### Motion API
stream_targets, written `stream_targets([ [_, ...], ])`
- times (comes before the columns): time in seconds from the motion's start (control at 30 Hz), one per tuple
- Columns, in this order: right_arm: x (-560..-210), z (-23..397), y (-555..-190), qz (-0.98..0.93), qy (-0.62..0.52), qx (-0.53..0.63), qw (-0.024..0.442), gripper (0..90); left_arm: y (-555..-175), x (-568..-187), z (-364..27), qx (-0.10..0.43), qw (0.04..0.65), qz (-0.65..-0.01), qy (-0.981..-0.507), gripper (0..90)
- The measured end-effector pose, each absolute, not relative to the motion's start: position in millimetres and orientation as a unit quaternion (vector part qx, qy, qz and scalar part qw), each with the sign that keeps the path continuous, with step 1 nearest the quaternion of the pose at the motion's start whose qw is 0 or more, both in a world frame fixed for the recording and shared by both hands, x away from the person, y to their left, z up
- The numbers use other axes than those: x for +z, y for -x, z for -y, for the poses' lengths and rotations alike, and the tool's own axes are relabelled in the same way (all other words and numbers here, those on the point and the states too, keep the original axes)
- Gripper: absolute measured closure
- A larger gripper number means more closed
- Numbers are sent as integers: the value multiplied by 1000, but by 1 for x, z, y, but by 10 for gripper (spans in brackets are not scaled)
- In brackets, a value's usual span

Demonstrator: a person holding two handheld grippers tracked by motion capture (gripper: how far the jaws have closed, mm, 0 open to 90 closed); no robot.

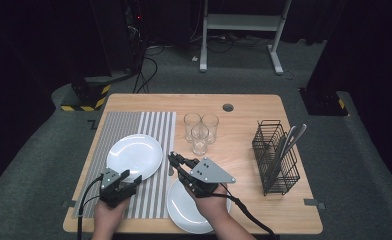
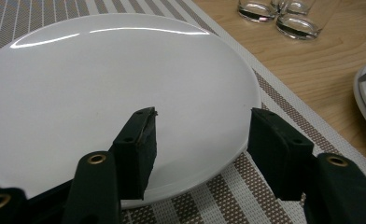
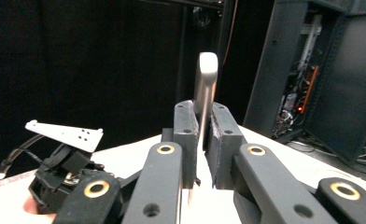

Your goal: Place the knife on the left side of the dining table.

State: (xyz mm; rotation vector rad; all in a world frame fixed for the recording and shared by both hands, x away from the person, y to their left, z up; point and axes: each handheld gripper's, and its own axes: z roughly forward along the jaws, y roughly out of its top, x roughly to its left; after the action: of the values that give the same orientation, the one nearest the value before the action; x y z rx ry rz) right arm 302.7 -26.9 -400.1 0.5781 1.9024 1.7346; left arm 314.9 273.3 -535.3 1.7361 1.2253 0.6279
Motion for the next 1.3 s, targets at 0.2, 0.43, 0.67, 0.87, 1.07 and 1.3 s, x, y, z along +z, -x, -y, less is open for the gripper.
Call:
stream_targets([
  [0.2, -406, 21, -301, -707, -211, 634, 234, 831, -315, -535, -274, 251, 450, -495, -699, 433],
  [0.43, -415, 13, -297, -718, -207, 625, 225, 832, -315, -535, -274, 251, 451, -495, -699, 433],
  [0.67, -420, 10, -297, -726, -206, 620, 214, 831, -315, -535, -274, 251, 451, -493, -700, 433],
  [0.87, -423, 7, -296, -729, -205, 619, 207, 831, -314, -535, -273, 257, 449, -489, -702, 433],
  [1.07, -425, 5, -297, -733, -206, 616, 201, 831, -312, -533, -272, 259, 454, -488, -699, 435],
  [1.3, -426, 4, -299, -733, -206, 618, 198, 830, -303, -518, -273, 278, 480, -473, -685, 437],
])
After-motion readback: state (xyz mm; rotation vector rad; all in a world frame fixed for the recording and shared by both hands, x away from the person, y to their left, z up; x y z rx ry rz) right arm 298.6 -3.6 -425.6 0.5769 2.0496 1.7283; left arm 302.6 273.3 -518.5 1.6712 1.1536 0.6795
